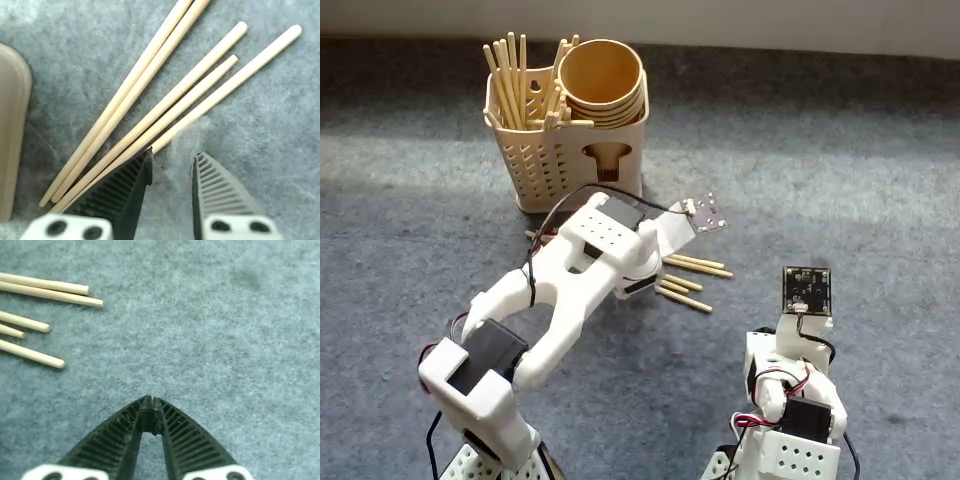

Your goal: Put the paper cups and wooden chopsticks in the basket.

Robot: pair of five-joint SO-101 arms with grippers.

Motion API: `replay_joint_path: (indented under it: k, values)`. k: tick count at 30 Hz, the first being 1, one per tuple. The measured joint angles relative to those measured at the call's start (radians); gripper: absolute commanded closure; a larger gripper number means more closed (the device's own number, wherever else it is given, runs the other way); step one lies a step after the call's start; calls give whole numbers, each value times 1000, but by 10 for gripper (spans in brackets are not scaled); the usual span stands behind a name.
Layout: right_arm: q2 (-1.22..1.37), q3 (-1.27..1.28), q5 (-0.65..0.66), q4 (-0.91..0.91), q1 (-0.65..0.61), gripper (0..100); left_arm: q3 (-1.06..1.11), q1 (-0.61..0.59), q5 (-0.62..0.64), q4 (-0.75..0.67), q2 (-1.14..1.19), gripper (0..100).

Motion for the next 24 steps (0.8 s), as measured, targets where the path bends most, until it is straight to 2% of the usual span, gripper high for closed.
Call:
replay_joint_path:
  k: [7, 15, 24]
  values:
    - [0, 0, 0, 0, 0, 983, -68, -28, -32, -18, 144, 870]
    - [0, 0, 0, 0, 0, 983, -250, -25, -41, 109, 269, 996]
    - [0, 0, 0, 0, 0, 983, -273, -20, -41, 199, 281, 995]
